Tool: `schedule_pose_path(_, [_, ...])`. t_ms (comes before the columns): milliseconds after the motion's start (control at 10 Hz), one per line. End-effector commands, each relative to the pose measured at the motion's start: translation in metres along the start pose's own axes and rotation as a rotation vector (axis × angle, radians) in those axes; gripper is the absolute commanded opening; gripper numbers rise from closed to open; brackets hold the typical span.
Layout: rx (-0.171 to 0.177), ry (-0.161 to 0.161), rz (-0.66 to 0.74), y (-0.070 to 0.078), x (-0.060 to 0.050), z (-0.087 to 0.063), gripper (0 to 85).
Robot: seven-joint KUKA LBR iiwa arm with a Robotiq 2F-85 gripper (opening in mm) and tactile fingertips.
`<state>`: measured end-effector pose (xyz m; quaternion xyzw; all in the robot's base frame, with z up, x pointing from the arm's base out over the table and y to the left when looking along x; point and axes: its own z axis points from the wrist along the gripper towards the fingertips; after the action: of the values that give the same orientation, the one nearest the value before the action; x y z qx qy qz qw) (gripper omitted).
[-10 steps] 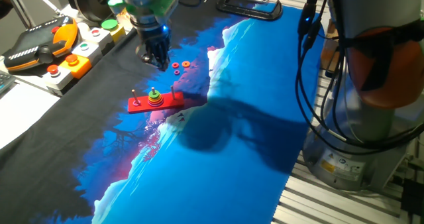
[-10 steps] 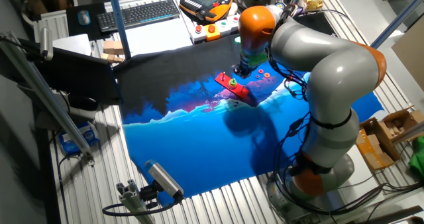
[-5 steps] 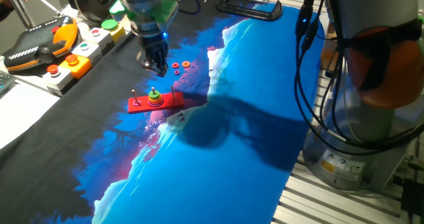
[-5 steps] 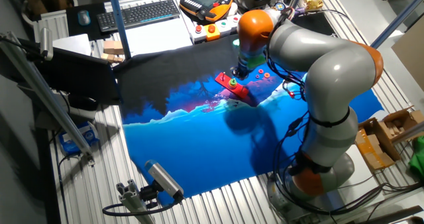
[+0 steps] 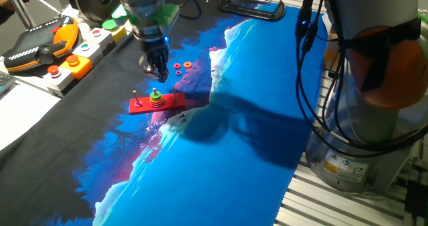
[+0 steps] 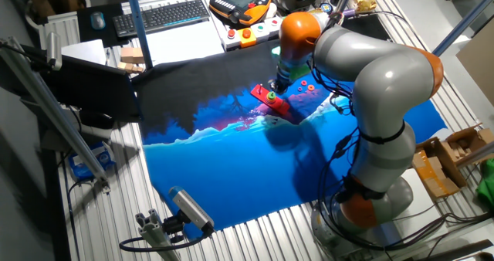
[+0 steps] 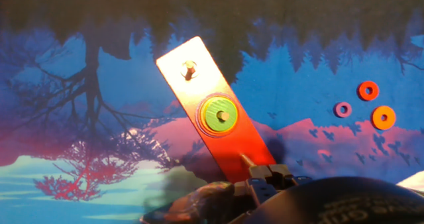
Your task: Take out one Hanoi block and throw it aside
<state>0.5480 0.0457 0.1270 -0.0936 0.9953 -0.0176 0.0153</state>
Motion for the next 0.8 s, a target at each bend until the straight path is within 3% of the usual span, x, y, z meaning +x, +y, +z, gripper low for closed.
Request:
schedule_pose_path(0, [-0.004,-0.004,0.004,0.0004,-0.0005,0.0024,0.7])
schedule_pose_path(500, [-0.015,-0.005,0.018,0.0013,-0.0020,0.0117,0.7])
schedule_pose_path(700, [0.000,-0.003,0.039,0.0013,-0.0020,0.0117,0.7])
